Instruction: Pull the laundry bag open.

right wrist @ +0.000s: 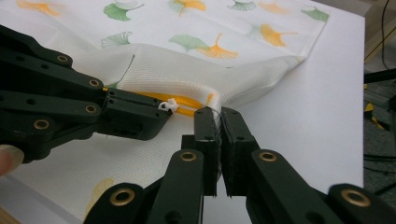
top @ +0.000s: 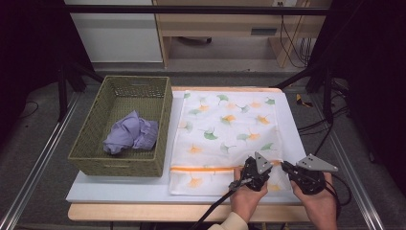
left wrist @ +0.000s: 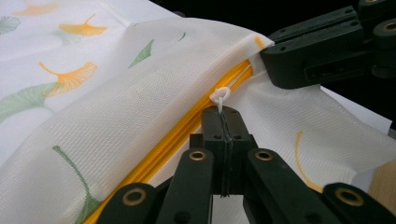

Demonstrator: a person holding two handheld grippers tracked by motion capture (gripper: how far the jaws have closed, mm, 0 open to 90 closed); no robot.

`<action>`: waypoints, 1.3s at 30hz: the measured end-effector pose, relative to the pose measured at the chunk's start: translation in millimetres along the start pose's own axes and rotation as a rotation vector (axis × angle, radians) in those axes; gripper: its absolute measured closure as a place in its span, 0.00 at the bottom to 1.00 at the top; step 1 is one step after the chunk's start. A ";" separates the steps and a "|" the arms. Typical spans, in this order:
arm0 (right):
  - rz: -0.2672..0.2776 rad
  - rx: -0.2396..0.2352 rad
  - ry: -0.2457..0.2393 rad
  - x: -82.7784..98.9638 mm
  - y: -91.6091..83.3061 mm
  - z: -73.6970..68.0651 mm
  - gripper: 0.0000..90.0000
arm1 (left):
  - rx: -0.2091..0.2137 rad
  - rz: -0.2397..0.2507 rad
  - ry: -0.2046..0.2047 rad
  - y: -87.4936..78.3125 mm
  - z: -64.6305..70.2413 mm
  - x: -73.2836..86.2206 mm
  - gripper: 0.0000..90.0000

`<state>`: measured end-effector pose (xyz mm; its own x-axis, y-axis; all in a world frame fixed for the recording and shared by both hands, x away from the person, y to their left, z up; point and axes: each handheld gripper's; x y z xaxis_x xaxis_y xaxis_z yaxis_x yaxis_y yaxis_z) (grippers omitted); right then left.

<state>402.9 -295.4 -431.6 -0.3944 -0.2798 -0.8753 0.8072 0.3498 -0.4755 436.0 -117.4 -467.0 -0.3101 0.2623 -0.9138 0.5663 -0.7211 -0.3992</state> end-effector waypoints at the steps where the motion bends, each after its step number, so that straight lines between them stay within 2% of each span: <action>1: 0.001 -0.005 -0.001 0.5 0.8 0.8 0.96 | -0.001 -0.001 -0.007 0.6 -0.4 0.4 0.99; 3: 0.000 -0.006 -0.001 0.3 2.7 0.5 0.96 | -0.002 -0.004 -0.011 1.8 -1.2 0.9 0.99; 5: -0.003 -0.012 0.019 -0.7 3.4 1.3 0.96 | 0.002 -0.002 -0.033 3.2 -2.3 1.5 0.99; 9: -0.003 -0.013 0.025 0.4 4.9 3.7 0.96 | 0.002 0.003 -0.057 4.4 -3.5 0.2 0.99; 14: -0.015 -0.001 0.020 1.2 8.8 5.2 0.96 | -0.015 -0.006 -0.054 7.3 -1.9 0.8 0.99; 17: -0.019 0.020 0.010 1.9 9.3 4.6 0.96 | -0.045 -0.017 -0.032 7.2 -0.6 1.1 0.99; 21: -0.019 0.028 0.032 4.4 9.3 8.7 0.96 | -0.058 -0.025 -0.045 7.0 -1.6 3.3 0.99; 31: -0.019 0.032 0.057 10.3 11.1 7.7 0.96 | -0.088 -0.042 -0.043 8.4 1.1 4.8 0.99; 37: -0.023 0.039 0.077 13.2 11.2 11.2 0.96 | -0.097 -0.046 -0.053 5.6 -3.9 6.0 0.99; 39: -0.024 0.039 0.075 12.8 11.5 10.7 0.96 | -0.100 -0.047 -0.037 3.7 -3.6 6.2 0.99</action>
Point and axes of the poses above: each handheld gripper's, and its own axes: y roughly forward along the jaws, x roughly out of its underside, z roughly to its right, and after that the axes turned 6 degrees about z, right-handed
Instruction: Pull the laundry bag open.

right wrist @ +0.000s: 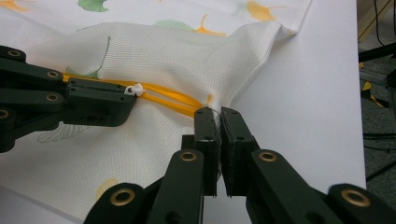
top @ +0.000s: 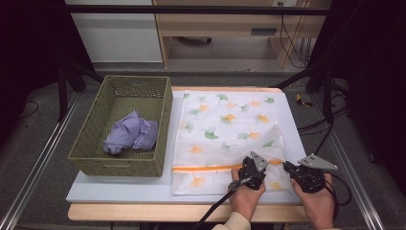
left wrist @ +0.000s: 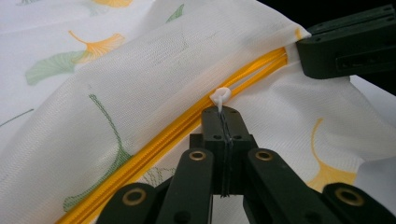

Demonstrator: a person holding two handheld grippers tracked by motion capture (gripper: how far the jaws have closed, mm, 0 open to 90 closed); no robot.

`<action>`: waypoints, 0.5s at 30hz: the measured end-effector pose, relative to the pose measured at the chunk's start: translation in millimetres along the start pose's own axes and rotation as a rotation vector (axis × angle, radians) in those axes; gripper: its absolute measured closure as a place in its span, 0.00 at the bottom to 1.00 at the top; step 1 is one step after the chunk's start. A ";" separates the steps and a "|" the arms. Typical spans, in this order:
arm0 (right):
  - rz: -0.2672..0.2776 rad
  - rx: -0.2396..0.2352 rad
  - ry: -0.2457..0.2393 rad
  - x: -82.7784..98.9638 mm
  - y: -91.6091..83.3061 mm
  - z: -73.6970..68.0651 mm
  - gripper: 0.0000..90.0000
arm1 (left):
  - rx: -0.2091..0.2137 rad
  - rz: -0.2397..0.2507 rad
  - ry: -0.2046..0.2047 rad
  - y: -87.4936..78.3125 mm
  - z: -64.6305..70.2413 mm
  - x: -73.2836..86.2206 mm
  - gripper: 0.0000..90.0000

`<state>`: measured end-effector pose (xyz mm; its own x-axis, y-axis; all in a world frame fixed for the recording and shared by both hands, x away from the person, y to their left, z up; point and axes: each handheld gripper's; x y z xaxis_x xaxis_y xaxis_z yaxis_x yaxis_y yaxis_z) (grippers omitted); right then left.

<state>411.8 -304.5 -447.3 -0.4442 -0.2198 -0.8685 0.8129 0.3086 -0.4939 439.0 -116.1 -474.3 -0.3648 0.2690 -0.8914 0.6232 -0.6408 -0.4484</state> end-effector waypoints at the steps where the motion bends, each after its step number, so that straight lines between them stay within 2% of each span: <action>1: 0.001 0.000 -0.001 -0.1 0.0 -0.2 0.96 | -0.005 -0.004 0.003 -1.1 0.2 0.2 0.99; 5: -0.006 0.010 0.001 0.9 0.1 0.3 0.96 | -0.012 0.001 -0.024 -3.0 -5.8 2.6 0.99; 15: -0.004 0.007 0.004 1.1 -0.3 -0.6 0.96 | -0.014 0.003 -0.012 -6.8 -5.6 4.9 0.99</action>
Point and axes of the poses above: each handheld gripper's, and its own axes: y roughly forward along the jaws, x roughly out of its underside, z roughly to its right, and after that the axes turned 6 degrees about z, right-handed
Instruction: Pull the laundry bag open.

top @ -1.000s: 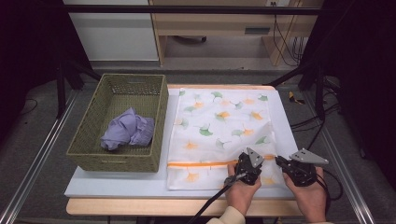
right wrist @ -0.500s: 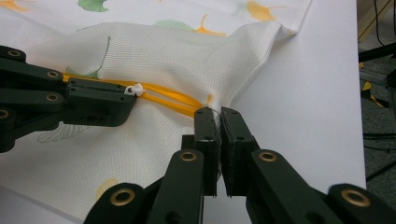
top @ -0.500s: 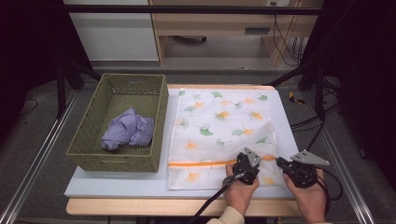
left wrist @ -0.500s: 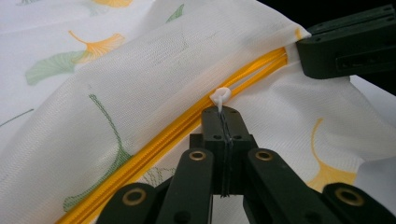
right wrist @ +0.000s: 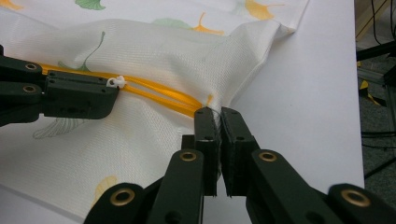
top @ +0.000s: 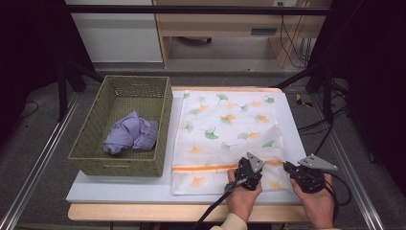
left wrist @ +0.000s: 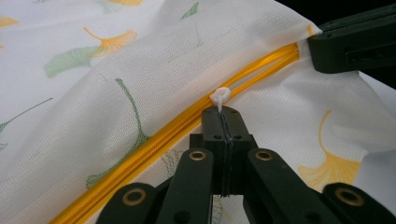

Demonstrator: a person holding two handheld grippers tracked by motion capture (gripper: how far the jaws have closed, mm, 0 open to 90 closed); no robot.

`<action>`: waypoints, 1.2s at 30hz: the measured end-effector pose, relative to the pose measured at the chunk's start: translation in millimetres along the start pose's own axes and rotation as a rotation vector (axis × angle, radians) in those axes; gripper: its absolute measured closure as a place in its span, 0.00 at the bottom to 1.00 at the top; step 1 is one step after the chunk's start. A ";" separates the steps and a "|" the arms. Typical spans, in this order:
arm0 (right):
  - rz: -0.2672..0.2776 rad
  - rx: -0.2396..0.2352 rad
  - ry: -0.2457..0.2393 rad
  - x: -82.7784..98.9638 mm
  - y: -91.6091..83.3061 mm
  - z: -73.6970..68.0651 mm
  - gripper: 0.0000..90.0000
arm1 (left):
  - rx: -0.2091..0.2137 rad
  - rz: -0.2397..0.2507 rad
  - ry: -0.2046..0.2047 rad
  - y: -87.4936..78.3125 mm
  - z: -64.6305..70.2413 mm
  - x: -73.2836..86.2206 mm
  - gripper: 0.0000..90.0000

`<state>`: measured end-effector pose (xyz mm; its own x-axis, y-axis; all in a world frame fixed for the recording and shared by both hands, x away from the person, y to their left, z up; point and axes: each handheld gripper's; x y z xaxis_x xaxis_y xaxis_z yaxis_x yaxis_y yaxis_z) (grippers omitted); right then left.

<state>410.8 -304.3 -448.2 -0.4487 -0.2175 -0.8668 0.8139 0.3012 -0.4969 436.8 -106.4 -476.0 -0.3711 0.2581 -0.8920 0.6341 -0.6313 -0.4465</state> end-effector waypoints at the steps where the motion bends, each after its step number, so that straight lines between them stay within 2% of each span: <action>1: 0.001 0.000 -0.005 0.7 -0.3 0.5 0.96 | 0.003 0.005 -0.008 0.2 0.0 0.6 0.99; 8: -0.001 0.005 0.003 0.8 -1.0 0.0 0.96 | -0.004 0.002 -0.010 -2.3 -3.9 1.9 0.99; 19: -0.004 -0.001 -0.007 -0.7 -0.9 -3.6 0.96 | -0.012 0.021 -0.048 -10.0 -8.0 8.7 0.99; 29: -0.014 0.013 -0.032 0.5 -0.3 -4.1 0.96 | -0.003 0.022 -0.048 -9.0 -9.9 9.6 0.99; 36: -0.024 0.016 -0.027 0.8 0.0 -5.5 0.96 | -0.011 0.030 -0.054 -12.3 -11.7 9.1 0.99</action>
Point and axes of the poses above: each handheld gripper's, and its own axes: y roughly forward along the jaws, x roughly out of its underside, z roughly to its right, and after that the axes turned 6 degrees about z, right-handed
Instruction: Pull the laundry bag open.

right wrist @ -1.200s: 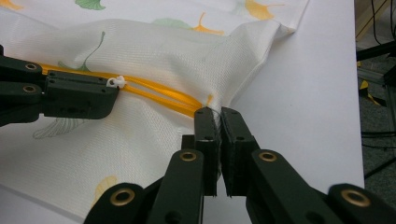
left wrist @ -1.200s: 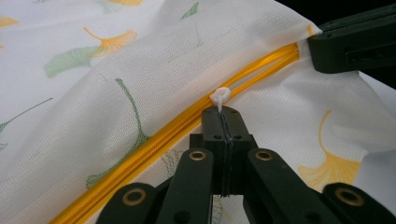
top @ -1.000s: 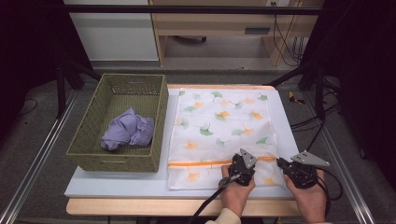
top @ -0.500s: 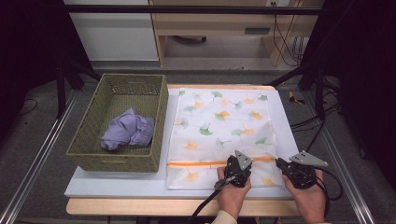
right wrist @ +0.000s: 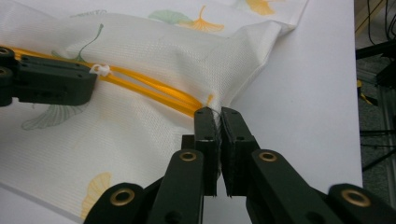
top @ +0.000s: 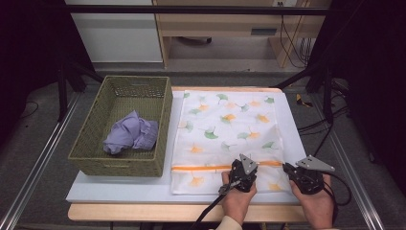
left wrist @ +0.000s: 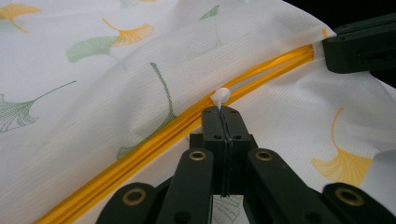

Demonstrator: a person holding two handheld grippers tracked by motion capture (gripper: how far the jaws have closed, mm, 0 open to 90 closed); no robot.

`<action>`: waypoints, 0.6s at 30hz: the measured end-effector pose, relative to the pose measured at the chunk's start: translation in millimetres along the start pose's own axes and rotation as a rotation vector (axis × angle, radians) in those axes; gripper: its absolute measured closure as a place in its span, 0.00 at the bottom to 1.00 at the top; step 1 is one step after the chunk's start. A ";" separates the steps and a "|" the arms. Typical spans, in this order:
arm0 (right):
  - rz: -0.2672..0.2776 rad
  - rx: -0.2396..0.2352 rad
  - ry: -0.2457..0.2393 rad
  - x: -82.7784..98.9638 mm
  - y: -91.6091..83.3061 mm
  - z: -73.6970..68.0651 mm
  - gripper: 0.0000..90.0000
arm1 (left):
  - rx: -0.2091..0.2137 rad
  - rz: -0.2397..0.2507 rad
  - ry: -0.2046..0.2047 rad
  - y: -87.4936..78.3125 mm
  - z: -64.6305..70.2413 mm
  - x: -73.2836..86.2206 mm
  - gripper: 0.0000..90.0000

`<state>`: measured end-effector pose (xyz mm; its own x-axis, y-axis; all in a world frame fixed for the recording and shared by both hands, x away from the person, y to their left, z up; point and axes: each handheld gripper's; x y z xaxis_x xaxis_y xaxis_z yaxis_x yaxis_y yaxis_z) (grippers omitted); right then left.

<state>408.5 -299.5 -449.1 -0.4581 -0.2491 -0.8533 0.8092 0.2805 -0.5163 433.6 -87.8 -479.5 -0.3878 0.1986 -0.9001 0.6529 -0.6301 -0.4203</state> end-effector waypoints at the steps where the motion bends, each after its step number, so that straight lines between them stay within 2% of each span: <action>1: 0.001 0.004 -0.010 0.3 0.5 0.4 0.96 | 0.001 0.001 -0.003 -0.6 -0.3 -0.1 0.99; 10: -0.005 0.014 0.008 1.0 2.0 2.5 0.96 | -0.014 -0.003 -0.005 -8.2 -8.5 0.8 0.99; 15: -0.005 0.019 -0.001 1.7 2.4 3.7 0.96 | -0.025 0.000 -0.020 -13.2 -16.5 2.2 0.99; 18: -0.006 0.024 -0.003 1.8 2.3 4.4 0.96 | -0.032 -0.003 -0.015 -15.9 -20.0 1.8 0.99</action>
<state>411.1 -303.4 -451.5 -0.4617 -0.2535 -0.8500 0.8150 0.2570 -0.5193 435.5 -62.4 -476.7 -0.3998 0.1889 -0.8969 0.6718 -0.6053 -0.4269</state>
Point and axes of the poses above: each handheld gripper's, and its own axes: y roughly forward along the jaws, x roughly out of its underside, z roughly to its right, and after that the axes turned 6 degrees about z, right-handed
